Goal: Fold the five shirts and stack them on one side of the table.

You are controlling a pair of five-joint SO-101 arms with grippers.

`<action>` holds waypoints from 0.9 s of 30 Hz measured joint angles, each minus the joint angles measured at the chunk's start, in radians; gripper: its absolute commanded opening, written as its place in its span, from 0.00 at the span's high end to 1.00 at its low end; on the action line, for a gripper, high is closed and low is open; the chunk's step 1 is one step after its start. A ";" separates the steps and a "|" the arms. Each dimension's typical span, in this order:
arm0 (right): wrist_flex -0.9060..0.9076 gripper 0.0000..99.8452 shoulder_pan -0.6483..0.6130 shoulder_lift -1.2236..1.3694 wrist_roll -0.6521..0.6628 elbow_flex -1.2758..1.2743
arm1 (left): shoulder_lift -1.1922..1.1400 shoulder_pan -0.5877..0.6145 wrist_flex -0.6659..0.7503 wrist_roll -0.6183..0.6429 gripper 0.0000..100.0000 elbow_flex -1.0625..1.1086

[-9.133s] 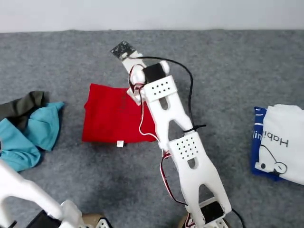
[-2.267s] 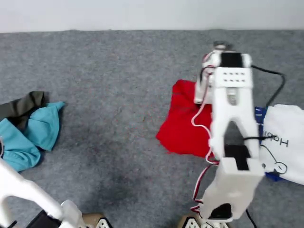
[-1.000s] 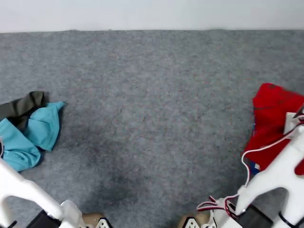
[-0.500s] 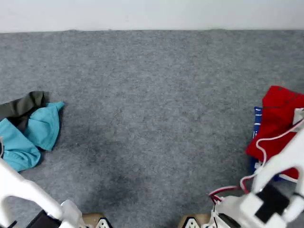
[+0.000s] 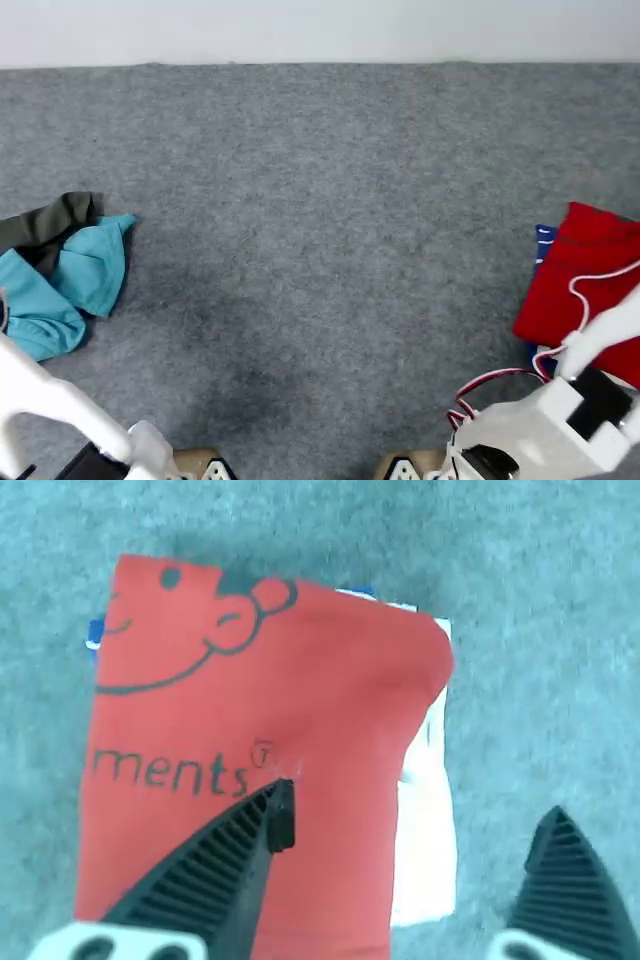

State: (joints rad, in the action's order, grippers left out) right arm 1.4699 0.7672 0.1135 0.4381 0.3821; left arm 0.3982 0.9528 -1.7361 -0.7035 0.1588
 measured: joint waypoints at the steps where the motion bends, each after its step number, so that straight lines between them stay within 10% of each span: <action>1: 0.035 0.86 -0.005 0.000 -0.002 0.020 | 0.000 0.000 0.000 0.000 0.98 0.008; 3: 0.094 0.99 -0.020 0.000 -0.002 0.044 | 0.000 0.000 0.000 -0.002 0.98 0.023; 27: -0.256 0.99 0.025 0.430 0.213 0.080 | 0.000 0.000 0.000 0.000 0.98 0.029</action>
State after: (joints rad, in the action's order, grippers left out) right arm 1.2137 0.7917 0.5432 0.6513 0.4618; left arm 0.3982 0.9528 -1.7361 -0.7035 0.1880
